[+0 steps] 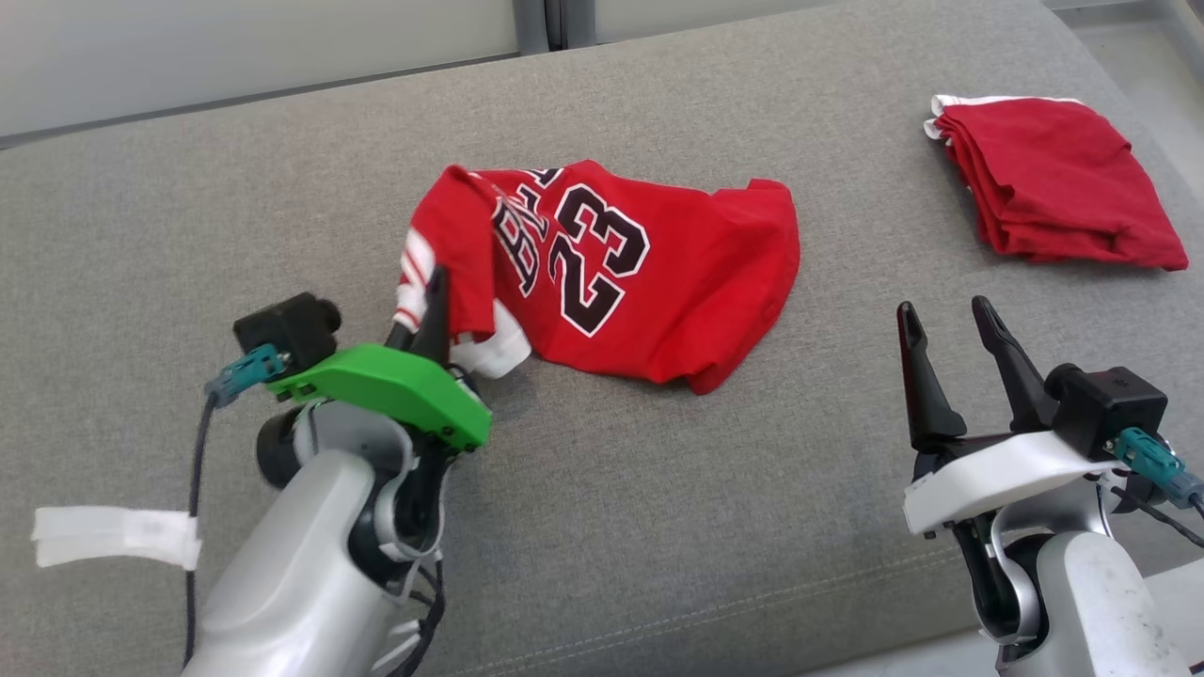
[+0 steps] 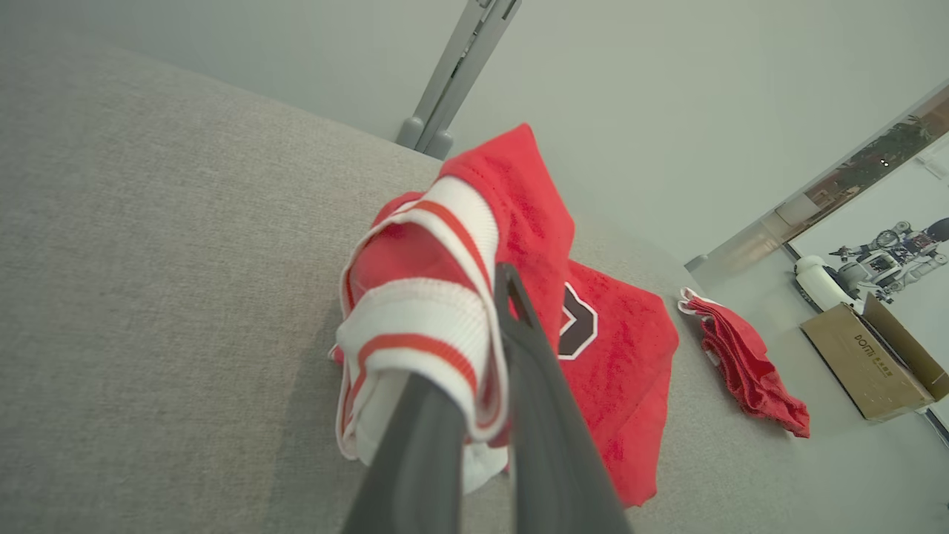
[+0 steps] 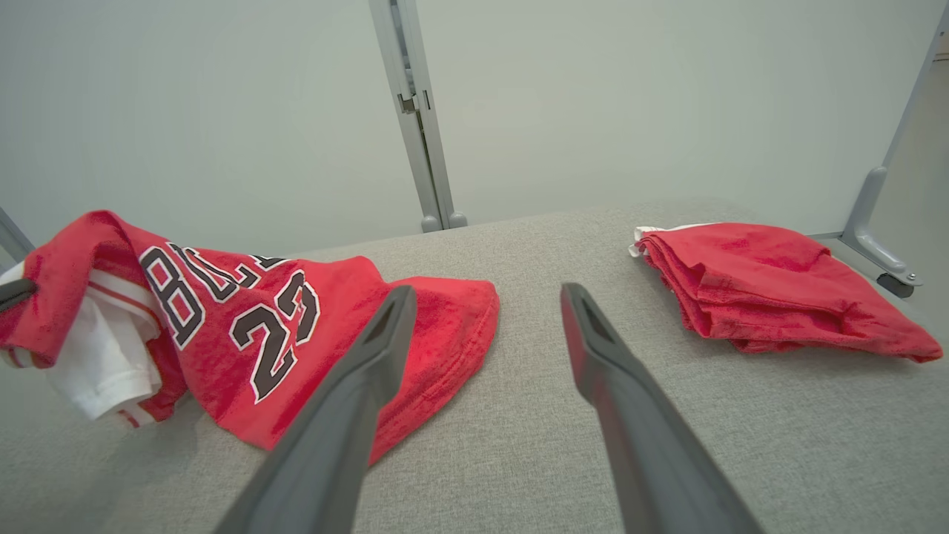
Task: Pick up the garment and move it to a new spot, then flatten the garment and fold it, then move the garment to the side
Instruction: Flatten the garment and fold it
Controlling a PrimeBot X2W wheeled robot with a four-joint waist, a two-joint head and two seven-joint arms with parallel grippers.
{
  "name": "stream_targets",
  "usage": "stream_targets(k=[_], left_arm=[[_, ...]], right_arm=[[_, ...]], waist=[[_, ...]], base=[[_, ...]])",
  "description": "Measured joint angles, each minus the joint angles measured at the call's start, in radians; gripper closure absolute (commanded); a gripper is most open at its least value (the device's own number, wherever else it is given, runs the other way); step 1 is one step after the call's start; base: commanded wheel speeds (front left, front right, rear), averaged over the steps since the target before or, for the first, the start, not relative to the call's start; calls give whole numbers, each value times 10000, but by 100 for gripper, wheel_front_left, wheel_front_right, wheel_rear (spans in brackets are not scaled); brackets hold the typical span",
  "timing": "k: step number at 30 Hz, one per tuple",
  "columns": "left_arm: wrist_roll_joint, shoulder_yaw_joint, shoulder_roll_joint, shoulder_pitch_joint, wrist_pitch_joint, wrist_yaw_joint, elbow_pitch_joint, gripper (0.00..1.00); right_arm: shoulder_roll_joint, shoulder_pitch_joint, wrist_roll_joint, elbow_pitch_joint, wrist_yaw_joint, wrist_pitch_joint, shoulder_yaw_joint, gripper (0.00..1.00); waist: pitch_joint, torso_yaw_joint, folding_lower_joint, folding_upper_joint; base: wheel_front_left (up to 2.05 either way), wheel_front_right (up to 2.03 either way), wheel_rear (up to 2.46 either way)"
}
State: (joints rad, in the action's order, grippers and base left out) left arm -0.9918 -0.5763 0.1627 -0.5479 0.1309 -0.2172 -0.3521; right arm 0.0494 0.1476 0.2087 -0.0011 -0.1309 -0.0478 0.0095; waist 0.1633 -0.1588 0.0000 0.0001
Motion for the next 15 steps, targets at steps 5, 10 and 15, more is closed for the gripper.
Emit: stream_targets(k=[5,10,15], left_arm=[[-431,543,844,614,-416,-121,-476,100],[-616,819,1473,511,-736,27,-1501,100],[-681,878,1714,-92,-1022,299,-2648,100]], right_arm=[[-2,44,2,-48,0,27,75,0],[-2,247,-6,-77,-2,71,199,0],[-4,381,-21,-69,-2,82,314,0]], waist=[[170,141,0,0],[418,201,0,-1],[615,160,0,0]], base=[[0,0,0],[0,0,0],[0,0,0]])
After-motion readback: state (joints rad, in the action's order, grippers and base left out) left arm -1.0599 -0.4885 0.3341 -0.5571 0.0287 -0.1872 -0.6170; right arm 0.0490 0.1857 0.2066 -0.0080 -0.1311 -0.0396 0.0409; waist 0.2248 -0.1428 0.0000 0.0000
